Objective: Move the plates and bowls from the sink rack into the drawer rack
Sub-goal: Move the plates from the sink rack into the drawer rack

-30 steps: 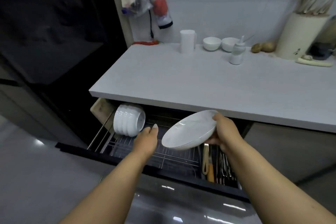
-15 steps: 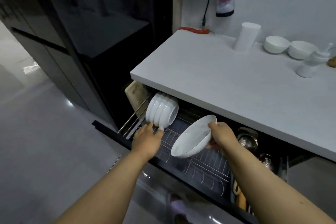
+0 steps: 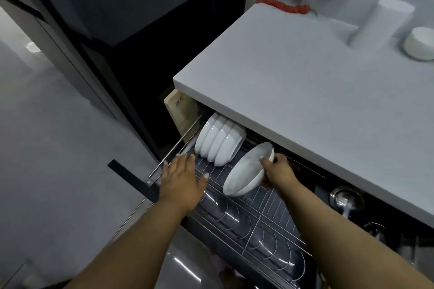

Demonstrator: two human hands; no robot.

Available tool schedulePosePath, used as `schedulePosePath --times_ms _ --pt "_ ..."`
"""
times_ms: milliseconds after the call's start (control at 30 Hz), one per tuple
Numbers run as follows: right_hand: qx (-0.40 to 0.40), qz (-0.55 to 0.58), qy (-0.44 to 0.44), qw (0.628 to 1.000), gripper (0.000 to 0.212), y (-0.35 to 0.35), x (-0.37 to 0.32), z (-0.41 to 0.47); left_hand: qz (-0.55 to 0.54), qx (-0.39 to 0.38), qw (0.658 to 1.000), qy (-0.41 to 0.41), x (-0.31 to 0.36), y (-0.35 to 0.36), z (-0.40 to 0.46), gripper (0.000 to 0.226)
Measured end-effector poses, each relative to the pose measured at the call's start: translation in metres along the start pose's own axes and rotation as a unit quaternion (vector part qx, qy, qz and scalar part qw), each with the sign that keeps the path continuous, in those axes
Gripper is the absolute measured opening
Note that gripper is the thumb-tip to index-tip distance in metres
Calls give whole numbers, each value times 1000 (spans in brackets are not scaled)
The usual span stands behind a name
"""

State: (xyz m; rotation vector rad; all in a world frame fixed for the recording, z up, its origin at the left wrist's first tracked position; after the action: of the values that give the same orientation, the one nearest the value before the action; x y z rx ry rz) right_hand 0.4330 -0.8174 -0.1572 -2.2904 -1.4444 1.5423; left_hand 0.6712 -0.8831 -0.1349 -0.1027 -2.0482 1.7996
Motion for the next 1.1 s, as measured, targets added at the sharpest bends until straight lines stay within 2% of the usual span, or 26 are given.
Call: schedulePosePath --times_ms 233,367,533,767,1100 --pt "35 -53 -3 998 64 22 -13 24 39 16 998 42 -5 14 1 73" --pt "45 -57 -10 997 67 33 -19 38 26 12 999 33 -6 17 3 74" --pt "47 -92 -35 994 68 46 -25 49 16 30 999 40 -9 19 4 85" --pt "41 -197 -84 976 57 60 -36 54 -14 46 998 37 -13 20 3 80" --pt "36 -273 -97 956 61 83 -47 60 -34 42 998 31 -14 22 3 77"
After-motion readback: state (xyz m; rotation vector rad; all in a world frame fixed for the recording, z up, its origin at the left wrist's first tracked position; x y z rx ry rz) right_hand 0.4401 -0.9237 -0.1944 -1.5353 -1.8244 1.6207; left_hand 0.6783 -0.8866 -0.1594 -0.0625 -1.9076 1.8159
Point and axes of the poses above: each hand's wrist, its own z-axis towards the middle knuckle, its own y-axis out of the palm, x = y × z, the point moved 3 cm from there along z, towards the middle knuckle, and after that the axes turned 13 degrees about x, right-handed, at the moved point
